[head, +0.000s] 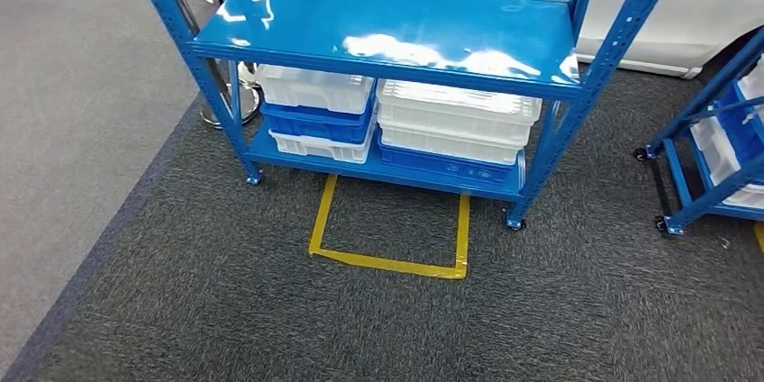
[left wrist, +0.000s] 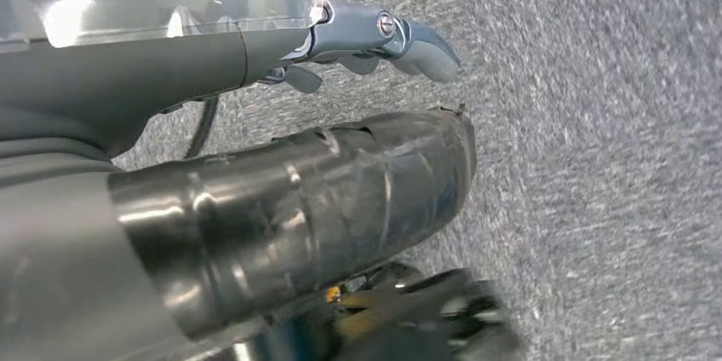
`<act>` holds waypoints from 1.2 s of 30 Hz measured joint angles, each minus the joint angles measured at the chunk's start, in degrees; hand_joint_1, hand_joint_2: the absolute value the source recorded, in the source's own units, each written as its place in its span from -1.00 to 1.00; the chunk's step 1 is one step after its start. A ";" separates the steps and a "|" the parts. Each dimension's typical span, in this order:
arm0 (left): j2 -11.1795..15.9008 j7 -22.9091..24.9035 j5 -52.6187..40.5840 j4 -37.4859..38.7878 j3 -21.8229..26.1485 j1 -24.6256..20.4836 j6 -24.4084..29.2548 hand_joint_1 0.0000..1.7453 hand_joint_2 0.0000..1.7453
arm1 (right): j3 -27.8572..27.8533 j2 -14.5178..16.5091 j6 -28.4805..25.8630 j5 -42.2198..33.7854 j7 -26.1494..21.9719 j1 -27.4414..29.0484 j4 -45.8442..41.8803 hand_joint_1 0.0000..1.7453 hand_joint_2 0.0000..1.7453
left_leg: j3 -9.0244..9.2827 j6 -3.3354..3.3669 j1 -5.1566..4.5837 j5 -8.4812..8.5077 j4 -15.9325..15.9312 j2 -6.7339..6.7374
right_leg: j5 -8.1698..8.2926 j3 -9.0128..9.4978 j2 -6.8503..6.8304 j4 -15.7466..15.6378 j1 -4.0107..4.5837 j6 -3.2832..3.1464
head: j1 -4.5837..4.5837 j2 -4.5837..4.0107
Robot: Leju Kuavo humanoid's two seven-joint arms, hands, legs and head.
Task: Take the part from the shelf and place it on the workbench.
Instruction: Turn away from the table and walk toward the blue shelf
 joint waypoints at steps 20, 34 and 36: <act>0.25 0.78 -1.01 -0.01 0.01 0.06 -0.36 -1.00 -1.00 | 0.49 0.27 1.49 2.11 5.15 0.06 0.49 -1.00 1.00 | 5.28 2.53 0.09 9.00 -14.93 -0.24 | -1.56 -1.31 -1.10 4.34 -1.83 5.13 | 0.19 0.00; 0.37 -0.43 -1.27 -0.02 -0.15 0.00 -1.20 -1.00 1.00 | 0.96 0.55 0.78 2.75 5.98 -0.02 0.61 -1.00 1.00 | 5.23 1.03 0.03 8.62 -14.77 -0.22 | -1.59 0.07 -0.80 1.60 -1.05 3.40 | -0.10 0.00; 0.39 -0.27 -0.54 -0.02 -0.76 0.12 -1.25 -1.00 1.00 | 1.55 0.37 1.09 2.20 5.94 0.05 0.55 -1.00 1.00 | 5.22 0.93 0.05 8.61 -14.78 -0.22 | -1.61 0.09 -0.80 1.60 -1.04 3.37 | -0.10 0.00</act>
